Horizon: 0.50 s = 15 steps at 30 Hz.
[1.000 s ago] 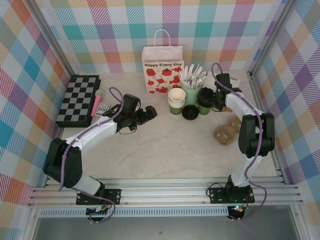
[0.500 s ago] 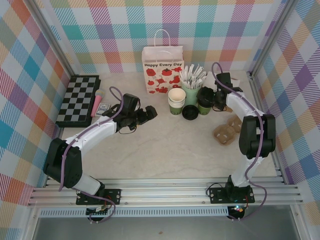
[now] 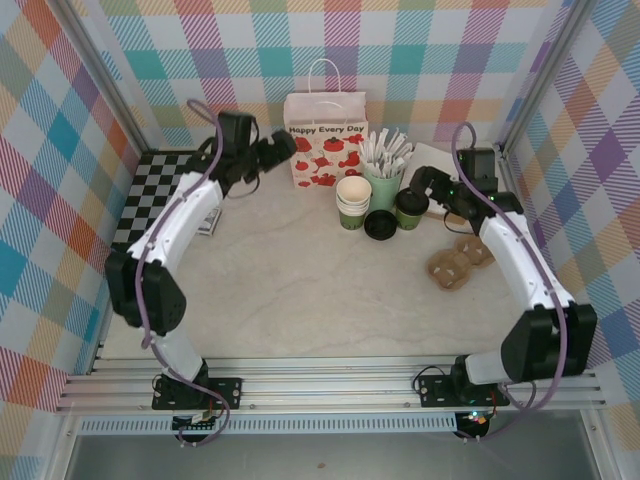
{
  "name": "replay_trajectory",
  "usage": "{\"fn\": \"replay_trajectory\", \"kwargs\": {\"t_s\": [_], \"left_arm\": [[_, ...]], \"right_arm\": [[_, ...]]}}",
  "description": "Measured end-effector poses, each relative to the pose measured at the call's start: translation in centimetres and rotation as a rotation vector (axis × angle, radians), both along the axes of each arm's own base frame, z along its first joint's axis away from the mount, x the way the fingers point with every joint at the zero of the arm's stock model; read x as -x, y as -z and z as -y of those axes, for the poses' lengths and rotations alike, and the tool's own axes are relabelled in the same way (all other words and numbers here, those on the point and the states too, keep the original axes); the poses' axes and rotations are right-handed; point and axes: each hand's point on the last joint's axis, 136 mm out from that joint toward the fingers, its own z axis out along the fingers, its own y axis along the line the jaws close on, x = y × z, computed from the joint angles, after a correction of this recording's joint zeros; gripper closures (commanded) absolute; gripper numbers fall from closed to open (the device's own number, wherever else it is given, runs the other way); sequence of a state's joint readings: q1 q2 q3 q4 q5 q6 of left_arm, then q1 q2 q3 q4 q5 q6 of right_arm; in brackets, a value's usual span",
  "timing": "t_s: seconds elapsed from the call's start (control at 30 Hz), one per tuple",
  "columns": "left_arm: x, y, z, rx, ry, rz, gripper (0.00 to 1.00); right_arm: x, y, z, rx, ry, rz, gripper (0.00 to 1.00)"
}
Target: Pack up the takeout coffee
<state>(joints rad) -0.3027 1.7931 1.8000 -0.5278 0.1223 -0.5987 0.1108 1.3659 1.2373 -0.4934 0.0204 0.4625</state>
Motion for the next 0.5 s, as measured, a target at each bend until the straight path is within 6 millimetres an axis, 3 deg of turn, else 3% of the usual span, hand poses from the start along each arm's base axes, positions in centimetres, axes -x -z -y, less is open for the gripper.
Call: {"fn": "replay_trajectory", "kwargs": {"t_s": [0.13, 0.27, 0.37, 0.5], "left_arm": [[-4.3, -2.0, 0.2, -0.021, -0.011, 0.04, 0.11], [-8.1, -2.1, 0.3, -0.07, -0.031, 0.064, 0.23], [-10.2, -1.3, 0.5, -0.107, -0.026, 0.083, 0.33], [-11.4, 1.5, 0.6, -0.163, -0.007, 0.058, 0.45]], "right_arm": [[2.6, 0.0, 0.4, 0.005, 0.005, -0.008, 0.0], [4.7, 0.6, 0.7, 0.011, 0.009, -0.034, 0.0], [5.7, 0.4, 1.1, 0.021, 0.019, -0.04, 0.0], [6.6, -0.5, 1.4, 0.029, 0.031, -0.022, 0.0]]}}
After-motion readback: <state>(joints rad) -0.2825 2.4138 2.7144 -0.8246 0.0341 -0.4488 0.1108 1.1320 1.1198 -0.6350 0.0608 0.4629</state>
